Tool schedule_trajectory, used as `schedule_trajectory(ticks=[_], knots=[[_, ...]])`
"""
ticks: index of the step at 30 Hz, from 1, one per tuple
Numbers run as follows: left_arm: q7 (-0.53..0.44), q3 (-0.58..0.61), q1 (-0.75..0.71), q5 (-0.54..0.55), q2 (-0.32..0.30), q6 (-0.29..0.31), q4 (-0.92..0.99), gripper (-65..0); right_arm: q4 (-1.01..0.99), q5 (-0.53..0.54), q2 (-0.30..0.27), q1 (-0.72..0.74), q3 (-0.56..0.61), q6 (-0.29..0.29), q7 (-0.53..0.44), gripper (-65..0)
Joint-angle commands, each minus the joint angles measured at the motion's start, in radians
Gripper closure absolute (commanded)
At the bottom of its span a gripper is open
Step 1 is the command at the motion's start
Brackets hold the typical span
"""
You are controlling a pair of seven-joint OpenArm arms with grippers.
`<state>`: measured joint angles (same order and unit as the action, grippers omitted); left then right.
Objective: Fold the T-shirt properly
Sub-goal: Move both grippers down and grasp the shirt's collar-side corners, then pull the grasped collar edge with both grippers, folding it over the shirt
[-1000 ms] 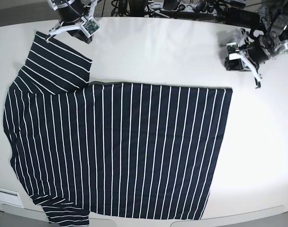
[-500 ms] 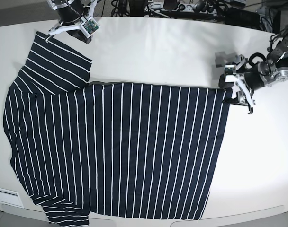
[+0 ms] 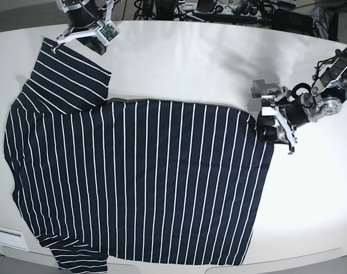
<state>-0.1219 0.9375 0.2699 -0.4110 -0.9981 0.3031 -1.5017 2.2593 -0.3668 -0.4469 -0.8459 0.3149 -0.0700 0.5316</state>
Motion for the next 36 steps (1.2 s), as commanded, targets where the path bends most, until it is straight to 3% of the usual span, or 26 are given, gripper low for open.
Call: schedule_trajectory(ticks=[1, 2, 4, 5, 11, 16, 20, 28, 29, 30, 33, 36], knots=[[0.052, 0.027, -0.023, -0.025, -0.004, 0.097, 0.018, -12.3, 0.015, -0.004, -0.005, -0.007, -0.002, 0.011, -0.015, -19.6], [0.052, 0.027, -0.023, -0.025, -0.002, 0.097, 0.018, -1.6, 0.015, -0.004, -0.005, -0.007, -0.002, 0.010, -0.015, -27.2], [0.055, 0.027, -0.023, -0.025, -0.002, 0.097, 0.018, 0.0, 0.015, -0.005, -0.005, -0.006, -0.003, 0.023, -0.015, -37.9], [0.056, 0.027, -0.023, -0.025, -0.002, 0.097, 0.018, 0.0, 0.015, -0.006, -0.005, -0.006, -0.003, 0.036, -0.015, -39.9], [0.071, 0.027, -0.023, -0.025, -0.002, 0.063, 0.018, 0.0, -0.016, -0.007, -0.005, -0.004, -0.100, 0.039, -0.015, -40.4], [0.070, 0.027, -0.023, -0.025, -0.002, 0.060, 0.018, 0.0, -0.115, 0.070, -0.005, -0.001, -0.209, -0.048, -0.027, -40.4], [0.070, 0.027, -0.023, -0.025, -0.002, 0.060, 0.018, 0.0, -0.173, 0.108, -0.005, -0.001, -0.219, -0.113, -0.031, -40.3], [0.070, 0.027, -0.023, -0.025, -0.002, 0.060, 0.018, 0.0, -0.368, 0.106, -0.005, 0.127, -0.219, -0.113, -0.039, -40.2], [0.071, 0.027, -0.023, -0.025, -0.002, 0.060, 0.018, 0.0, -0.386, 0.106, -0.005, 0.140, -0.219, -0.112, -0.039, -38.0], [0.074, 0.027, -0.023, -0.025, -0.002, 0.060, 0.018, 0.0, -0.394, 0.106, -0.005, 0.151, -0.219, -0.109, -0.034, -31.7], [0.087, 0.027, -0.023, -0.017, -0.003, 0.060, 0.016, 0.0, -0.378, 0.106, -0.005, 0.162, -0.219, -0.098, -0.008, 0.0], [0.116, 0.027, -0.023, 0.018, -0.007, 0.059, 0.010, 0.0, -0.315, 0.106, -0.010, 0.152, -0.219, -0.038, 0.014, 0.0]])
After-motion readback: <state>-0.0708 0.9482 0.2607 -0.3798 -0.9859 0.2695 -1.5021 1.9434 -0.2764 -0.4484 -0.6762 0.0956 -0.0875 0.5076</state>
